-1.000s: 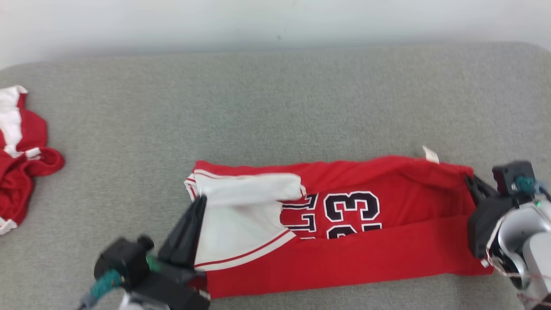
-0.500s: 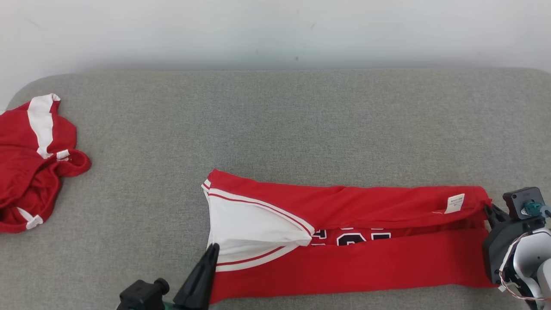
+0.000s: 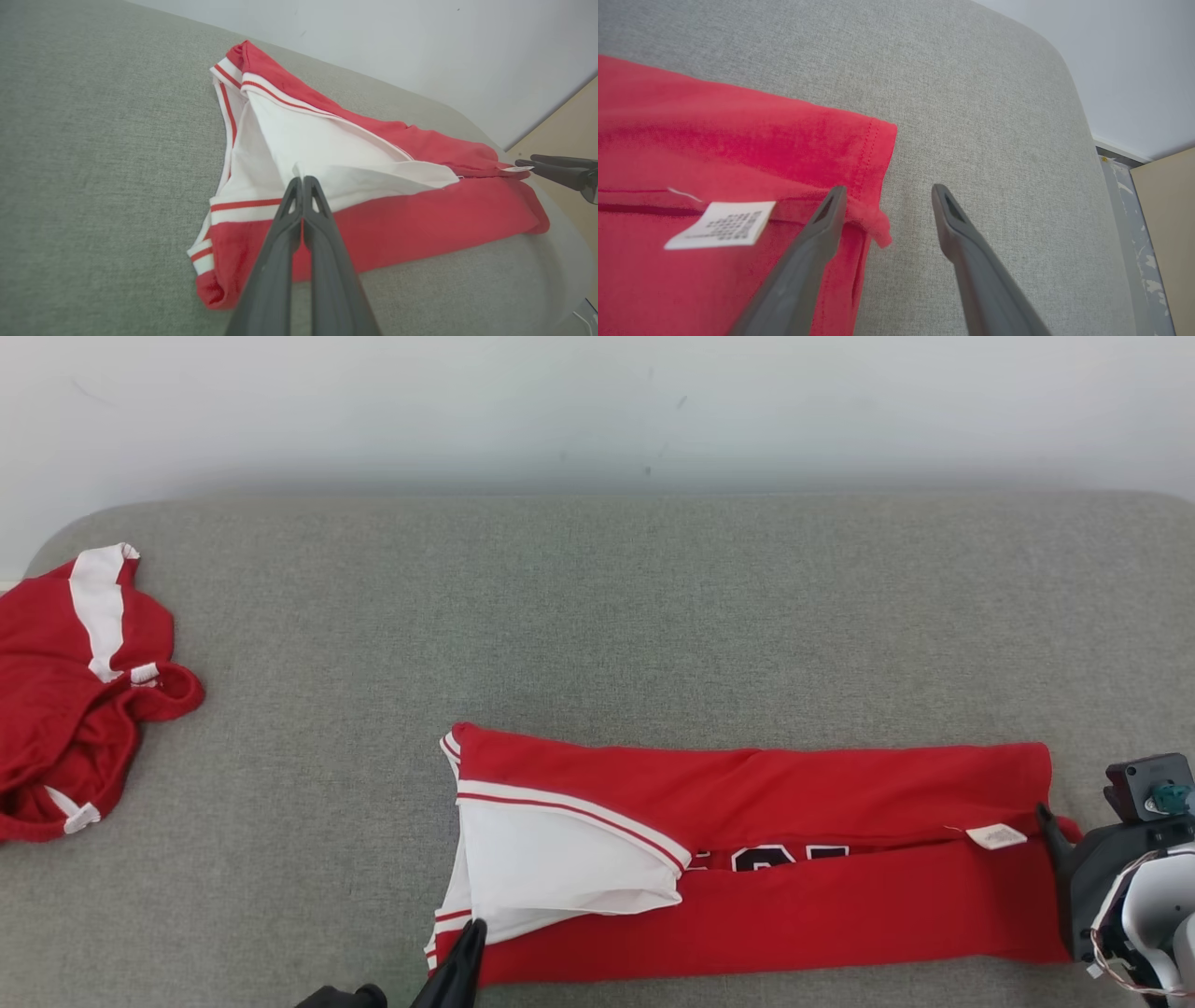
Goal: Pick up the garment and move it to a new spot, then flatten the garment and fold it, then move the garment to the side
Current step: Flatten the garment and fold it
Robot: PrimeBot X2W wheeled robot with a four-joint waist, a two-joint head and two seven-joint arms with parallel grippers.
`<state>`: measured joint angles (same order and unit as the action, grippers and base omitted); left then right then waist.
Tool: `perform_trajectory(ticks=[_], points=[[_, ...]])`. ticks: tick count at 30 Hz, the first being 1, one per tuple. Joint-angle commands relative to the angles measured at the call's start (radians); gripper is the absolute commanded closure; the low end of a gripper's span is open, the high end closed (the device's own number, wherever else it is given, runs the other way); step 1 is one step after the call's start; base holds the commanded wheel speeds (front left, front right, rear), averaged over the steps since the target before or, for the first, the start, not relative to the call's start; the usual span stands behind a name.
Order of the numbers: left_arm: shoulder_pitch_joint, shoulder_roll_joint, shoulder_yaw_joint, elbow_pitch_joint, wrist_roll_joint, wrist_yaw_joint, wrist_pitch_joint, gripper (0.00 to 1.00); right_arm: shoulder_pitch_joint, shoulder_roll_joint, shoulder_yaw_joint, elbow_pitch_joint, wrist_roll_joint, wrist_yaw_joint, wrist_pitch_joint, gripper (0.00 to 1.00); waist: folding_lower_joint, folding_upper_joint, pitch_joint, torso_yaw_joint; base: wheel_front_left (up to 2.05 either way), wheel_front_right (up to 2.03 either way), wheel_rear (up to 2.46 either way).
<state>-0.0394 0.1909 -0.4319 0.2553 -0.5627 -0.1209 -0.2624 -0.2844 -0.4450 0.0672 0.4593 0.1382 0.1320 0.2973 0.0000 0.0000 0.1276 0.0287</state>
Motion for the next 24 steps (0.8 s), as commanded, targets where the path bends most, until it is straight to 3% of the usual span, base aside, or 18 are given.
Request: perform_trajectory(ticks=[1,2,3,4,8,19,24], points=[[0.017,-0.005,0.005,0.008,0.003,-0.001,-0.003,1.00,0.015,0.009,-0.004,-0.001,-0.005,-0.002,-0.007,0.00,0.0000,0.0000,-0.004,-0.002,0.00,0.00,0.00],[0.022,-0.005,0.007,0.017,0.011,-0.002,-0.003,0.75,0.018,0.015,-0.011,-0.005,-0.005,-0.002,-0.012,0.00,0.0000,0.0000,-0.008,-0.003,0.00,0.00,0.00],[0.023,-0.004,0.011,0.019,0.024,-0.003,-0.003,0.58,0.021,0.020,-0.021,-0.011,-0.004,-0.002,-0.019,0.00,0.0000,0.0000,-0.012,-0.004,0.00,0.00,0.00],[0.023,-0.005,0.016,0.021,0.033,-0.004,-0.003,0.00,0.025,0.026,-0.029,-0.017,-0.001,-0.002,-0.026,0.00,0.0000,0.0000,-0.016,-0.005,0.00,0.00,0.00],[0.047,-0.019,0.058,0.010,0.071,-0.007,-0.003,0.00,0.061,0.075,-0.075,-0.060,0.034,-0.002,-0.055,0.00,0.0000,0.0000,-0.042,-0.007,0.00,0.00,0.00],[0.129,-0.094,0.327,-0.181,0.219,-0.009,-0.003,0.00,0.201,0.211,-0.162,-0.229,0.093,-0.002,-0.117,0.00,0.0000,0.0000,-0.125,-0.017,0.00,0.00,0.00],[0.152,-0.111,0.402,-0.231,0.248,-0.010,-0.003,0.00,0.239,0.255,-0.184,-0.276,0.092,-0.002,-0.144,0.00,0.0000,0.0000,-0.142,-0.020,0.00,0.00,0.00]])
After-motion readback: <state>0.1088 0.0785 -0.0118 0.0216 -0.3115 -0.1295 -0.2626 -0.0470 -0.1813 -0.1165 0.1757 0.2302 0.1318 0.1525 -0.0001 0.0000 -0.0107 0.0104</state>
